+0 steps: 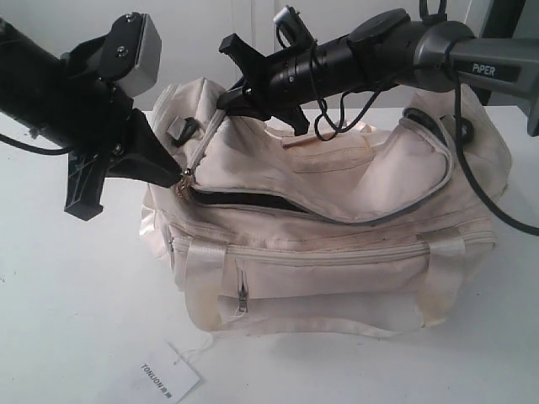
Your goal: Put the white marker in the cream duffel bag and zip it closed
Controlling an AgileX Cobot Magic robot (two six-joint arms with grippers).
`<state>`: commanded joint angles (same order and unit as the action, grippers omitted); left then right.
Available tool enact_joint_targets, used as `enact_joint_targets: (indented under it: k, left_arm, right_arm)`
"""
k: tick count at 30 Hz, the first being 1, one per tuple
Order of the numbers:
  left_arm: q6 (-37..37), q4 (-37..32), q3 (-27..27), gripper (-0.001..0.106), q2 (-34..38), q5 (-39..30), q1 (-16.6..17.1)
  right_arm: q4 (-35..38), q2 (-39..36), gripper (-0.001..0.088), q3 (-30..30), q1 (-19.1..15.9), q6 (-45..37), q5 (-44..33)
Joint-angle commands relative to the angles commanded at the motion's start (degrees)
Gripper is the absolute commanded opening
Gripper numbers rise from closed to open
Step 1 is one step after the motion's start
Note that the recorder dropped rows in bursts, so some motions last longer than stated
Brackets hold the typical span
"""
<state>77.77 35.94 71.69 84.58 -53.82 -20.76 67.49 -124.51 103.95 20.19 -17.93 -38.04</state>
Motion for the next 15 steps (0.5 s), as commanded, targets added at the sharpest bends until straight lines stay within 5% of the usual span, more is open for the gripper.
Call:
enact_joint_targets:
  k: [15]
  left_arm:
    - [-1.2, 7.5, 0.0, 0.000, 0.0, -5.2, 0.0]
  right_arm:
    - [0.0, 0.0, 0.0000, 0.0, 0.0, 0.0, 0.4]
